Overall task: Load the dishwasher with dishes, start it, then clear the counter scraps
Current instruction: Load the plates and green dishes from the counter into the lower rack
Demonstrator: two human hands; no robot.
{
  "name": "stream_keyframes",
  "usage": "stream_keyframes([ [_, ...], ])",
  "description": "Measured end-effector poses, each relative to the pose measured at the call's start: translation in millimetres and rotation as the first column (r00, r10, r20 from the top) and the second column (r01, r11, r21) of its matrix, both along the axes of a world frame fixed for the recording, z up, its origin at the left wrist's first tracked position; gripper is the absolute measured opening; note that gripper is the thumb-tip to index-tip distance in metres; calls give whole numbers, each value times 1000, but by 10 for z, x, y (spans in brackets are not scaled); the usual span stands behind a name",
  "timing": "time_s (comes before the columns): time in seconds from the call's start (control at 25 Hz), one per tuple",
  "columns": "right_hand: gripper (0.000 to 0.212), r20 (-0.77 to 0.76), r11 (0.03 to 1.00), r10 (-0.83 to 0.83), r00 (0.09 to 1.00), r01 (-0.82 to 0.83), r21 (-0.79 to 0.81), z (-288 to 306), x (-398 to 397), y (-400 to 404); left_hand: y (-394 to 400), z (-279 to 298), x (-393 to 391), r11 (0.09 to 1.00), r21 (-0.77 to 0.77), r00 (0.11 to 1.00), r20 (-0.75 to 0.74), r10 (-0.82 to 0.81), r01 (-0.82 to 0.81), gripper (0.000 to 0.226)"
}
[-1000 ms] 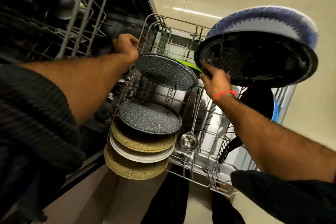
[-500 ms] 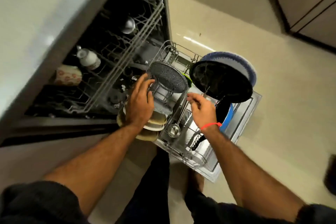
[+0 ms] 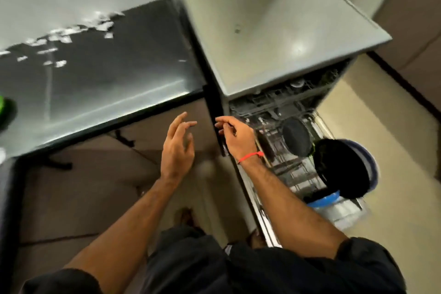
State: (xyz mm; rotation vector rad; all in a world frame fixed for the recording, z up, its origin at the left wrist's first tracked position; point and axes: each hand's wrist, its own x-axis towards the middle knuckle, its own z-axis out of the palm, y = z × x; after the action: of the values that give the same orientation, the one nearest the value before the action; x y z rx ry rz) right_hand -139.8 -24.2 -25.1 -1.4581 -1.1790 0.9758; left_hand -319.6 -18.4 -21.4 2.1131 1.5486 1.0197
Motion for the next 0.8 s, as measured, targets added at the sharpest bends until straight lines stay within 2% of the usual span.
stream_keyframes([
  [0.08, 29, 23, 986, 151, 988, -152, 67, 304, -567, 128, -117, 220, -642, 988, 14, 988, 40, 150, -151, 38],
  [0.24, 27, 59, 927, 357, 932, -362, 103, 727, -1681, 309, -358, 531, -1734, 922, 66, 921, 112, 372, -381, 41],
  [0.36, 26, 84, 853, 502, 861, -509, 120, 938, -2649, 308, -629, 627, -2596, 842, 87, 842, 162, 515, -532, 39],
  [0.48, 36, 88, 790, 599, 796, -605, 102, 998, -3496, 284, -912, 625, -3324, 769, 91, 771, 172, 613, -632, 38],
  [0.56, 38, 107, 718, 685, 721, -692, 65, 985, -4063, 227, -1139, 576, -3808, 712, 91, 715, 179, 676, -696, 39],
  [0.68, 39, 148, 611, 782, 605, -792, 10, 925, -4774, 93, -1493, 458, -4446, 562, 80, 565, 214, 797, -823, 43],
  [0.8, 43, 162, 542, 835, 526, -838, -68, 829, -5299, -64, -1831, 324, -4930, 348, -19, 334, 238, 912, -937, 48],
])
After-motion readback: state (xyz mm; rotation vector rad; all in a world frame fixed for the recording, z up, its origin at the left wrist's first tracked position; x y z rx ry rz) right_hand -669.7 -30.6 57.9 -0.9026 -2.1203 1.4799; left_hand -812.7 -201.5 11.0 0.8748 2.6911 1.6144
